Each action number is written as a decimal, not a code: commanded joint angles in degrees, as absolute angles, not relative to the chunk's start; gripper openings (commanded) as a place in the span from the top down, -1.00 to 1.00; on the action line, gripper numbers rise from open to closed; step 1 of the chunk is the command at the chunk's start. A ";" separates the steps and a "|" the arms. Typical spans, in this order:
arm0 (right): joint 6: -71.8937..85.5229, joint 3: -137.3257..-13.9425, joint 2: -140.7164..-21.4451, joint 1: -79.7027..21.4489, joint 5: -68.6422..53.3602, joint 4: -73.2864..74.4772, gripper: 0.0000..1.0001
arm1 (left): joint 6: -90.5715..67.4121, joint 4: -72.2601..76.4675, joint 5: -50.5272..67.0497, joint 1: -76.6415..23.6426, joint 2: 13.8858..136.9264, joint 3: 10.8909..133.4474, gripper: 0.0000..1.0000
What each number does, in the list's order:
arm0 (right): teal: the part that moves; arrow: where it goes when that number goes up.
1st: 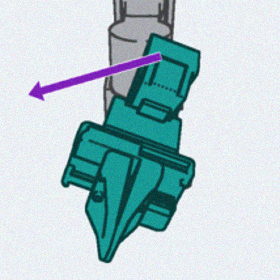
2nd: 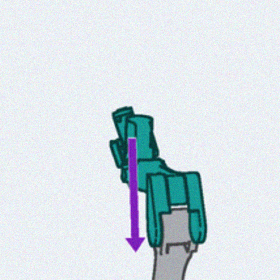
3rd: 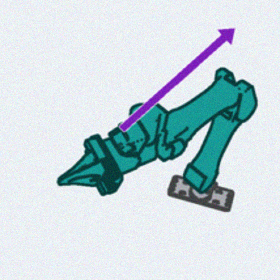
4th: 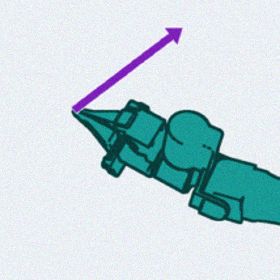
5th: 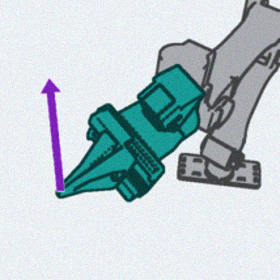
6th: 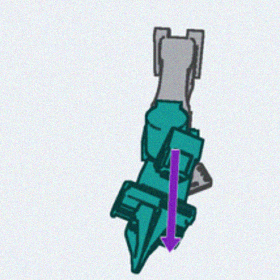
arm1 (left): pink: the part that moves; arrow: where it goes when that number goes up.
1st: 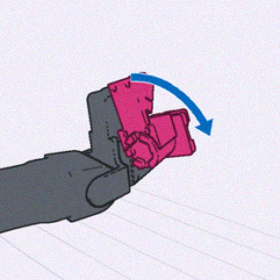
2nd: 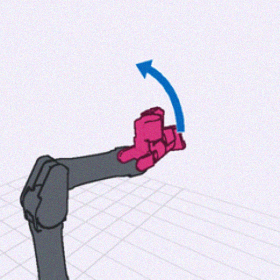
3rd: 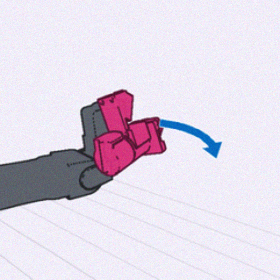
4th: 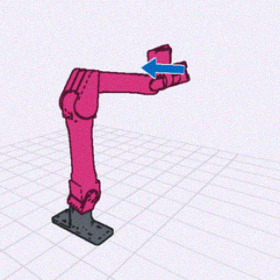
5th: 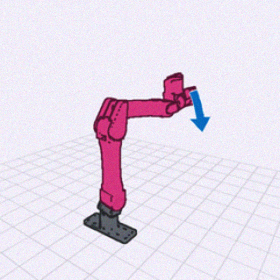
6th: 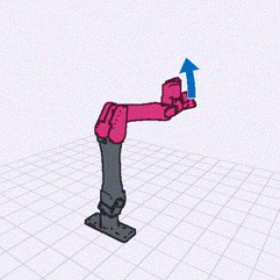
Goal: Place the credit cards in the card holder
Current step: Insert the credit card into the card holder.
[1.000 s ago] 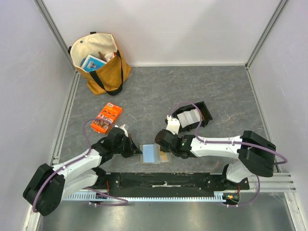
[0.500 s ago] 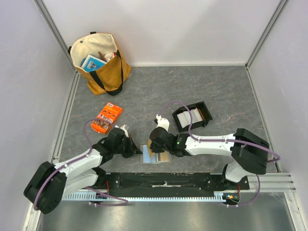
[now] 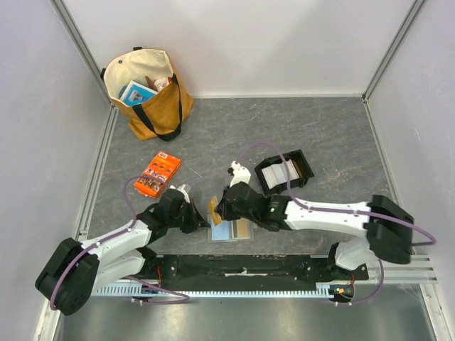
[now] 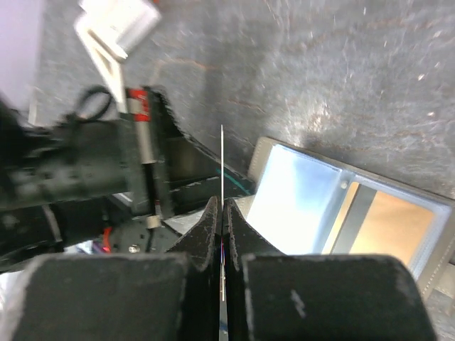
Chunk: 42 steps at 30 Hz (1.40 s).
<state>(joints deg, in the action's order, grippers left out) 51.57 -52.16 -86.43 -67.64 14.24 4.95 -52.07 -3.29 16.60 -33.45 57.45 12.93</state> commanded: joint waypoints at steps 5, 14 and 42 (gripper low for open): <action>53.34 -42.99 -75.94 -65.22 20.22 4.66 1.00 | -53.09 -1.84 16.08 -33.22 57.48 12.74 0.96; 54.14 -27.17 -69.09 -64.95 17.05 -12.82 0.88 | -52.65 -2.46 16.00 -33.22 57.39 12.83 0.96; 68.47 -18.54 -78.04 -63.81 12.13 -30.94 1.00 | -53.00 -2.46 16.08 -33.22 57.22 12.75 0.96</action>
